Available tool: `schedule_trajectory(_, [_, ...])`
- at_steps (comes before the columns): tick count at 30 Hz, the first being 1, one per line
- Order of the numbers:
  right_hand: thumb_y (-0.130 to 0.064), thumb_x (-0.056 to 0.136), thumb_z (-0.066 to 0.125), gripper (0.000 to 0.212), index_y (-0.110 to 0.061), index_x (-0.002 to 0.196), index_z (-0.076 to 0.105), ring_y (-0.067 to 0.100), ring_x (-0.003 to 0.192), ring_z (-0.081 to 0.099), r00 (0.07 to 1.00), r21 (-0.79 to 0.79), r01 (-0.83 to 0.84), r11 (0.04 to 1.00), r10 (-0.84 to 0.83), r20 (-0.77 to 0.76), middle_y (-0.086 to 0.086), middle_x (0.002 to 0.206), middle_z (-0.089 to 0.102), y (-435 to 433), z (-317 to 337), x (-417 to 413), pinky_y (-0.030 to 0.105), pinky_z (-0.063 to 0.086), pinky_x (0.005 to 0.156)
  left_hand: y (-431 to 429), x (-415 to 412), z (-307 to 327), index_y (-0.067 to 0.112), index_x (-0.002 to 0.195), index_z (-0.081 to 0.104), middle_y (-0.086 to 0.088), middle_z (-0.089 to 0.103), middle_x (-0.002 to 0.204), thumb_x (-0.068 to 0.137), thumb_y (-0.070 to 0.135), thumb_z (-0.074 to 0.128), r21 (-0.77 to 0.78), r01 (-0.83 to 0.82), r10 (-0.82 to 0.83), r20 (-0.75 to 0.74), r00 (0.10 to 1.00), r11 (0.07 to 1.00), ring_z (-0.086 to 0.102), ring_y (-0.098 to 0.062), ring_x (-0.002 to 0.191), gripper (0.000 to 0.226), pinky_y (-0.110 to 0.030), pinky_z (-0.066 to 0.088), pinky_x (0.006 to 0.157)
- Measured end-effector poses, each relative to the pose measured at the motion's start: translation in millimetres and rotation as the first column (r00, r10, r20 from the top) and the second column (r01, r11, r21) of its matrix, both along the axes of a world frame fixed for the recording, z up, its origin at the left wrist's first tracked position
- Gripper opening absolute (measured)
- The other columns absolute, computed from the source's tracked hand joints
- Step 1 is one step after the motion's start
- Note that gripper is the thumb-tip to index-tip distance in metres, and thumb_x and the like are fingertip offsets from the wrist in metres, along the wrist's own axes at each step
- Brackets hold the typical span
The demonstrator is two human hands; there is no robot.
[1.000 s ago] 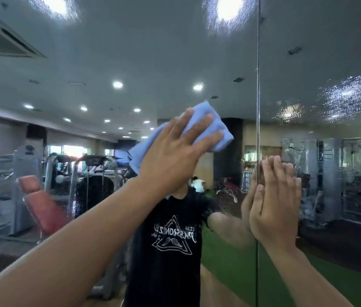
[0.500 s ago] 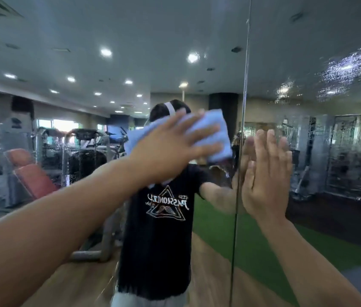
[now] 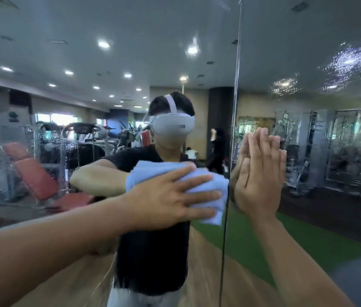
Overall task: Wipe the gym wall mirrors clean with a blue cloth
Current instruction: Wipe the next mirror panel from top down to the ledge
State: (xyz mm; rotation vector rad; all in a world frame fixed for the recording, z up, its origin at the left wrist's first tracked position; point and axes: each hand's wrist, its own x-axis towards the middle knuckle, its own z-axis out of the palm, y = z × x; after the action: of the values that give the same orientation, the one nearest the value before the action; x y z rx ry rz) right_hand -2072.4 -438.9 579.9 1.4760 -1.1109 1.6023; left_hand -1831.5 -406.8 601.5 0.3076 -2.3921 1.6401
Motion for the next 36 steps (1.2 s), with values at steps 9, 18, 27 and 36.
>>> schedule_trajectory(9, [-0.023, 0.108, 0.027, 0.053, -0.019, 0.161, 0.026, 0.024, 0.158, 0.015, 0.999, -0.033, 0.033, 0.999, -0.033, -0.01, 0.001, 0.169, 0.023, -3, -1, 0, 0.045, 0.007, 0.129, 2, -30, 100, 0.025, 0.141, 0.057, -0.01, 0.044, 0.155, 0.084, 0.012, 0.049, -0.119, -0.107, 0.05, -0.41, 0.911, 0.987, 0.037, -0.046, 0.142, 0.058, -0.053, 0.024, 0.116])
schedule_trajectory(18, [-0.023, 0.106, 0.028, 0.055, -0.017, 0.16, 0.029, 0.019, 0.158, 0.009, 1.0, 0.006, 0.015, 1.0, -0.015, -0.001, 0.0, 0.169, 0.02, -1, 0, 0, 0.042, 0.003, 0.129, 1, 15, -33, 0.027, 0.141, 0.058, -0.004, 0.042, 0.157, 0.108, 0.021, 0.044, 0.047, -0.012, 0.009, 0.075, 0.997, 0.999, 0.032, -0.037, 0.148, 0.036, -0.057, 0.029, 0.117])
schedule_trajectory(27, [-0.023, 0.106, 0.027, 0.055, -0.018, 0.161, 0.024, 0.024, 0.158, 0.013, 0.998, -0.017, 0.056, 0.998, -0.056, -0.008, 0.002, 0.169, 0.02, -3, -1, 0, 0.044, 0.005, 0.129, 3, -5, 108, 0.025, 0.141, 0.055, -0.008, 0.045, 0.155, 0.077, 0.001, 0.07, -0.134, -0.101, 0.033, -0.435, 0.9, 0.986, 0.037, -0.043, 0.142, 0.071, -0.051, 0.028, 0.115])
schedule_trajectory(36, [-0.024, 0.106, 0.028, 0.056, -0.016, 0.162, 0.025, 0.025, 0.158, 0.011, 0.999, 0.073, 0.05, 0.996, -0.049, -0.004, 0.004, 0.17, 0.019, 6, 2, 1, 0.041, 0.001, 0.129, 3, 11, -37, 0.024, 0.145, 0.054, -0.006, 0.045, 0.155, 0.102, 0.015, 0.046, -0.023, -0.027, 0.025, -0.096, 0.995, 0.999, 0.035, -0.04, 0.145, 0.044, -0.058, 0.03, 0.115])
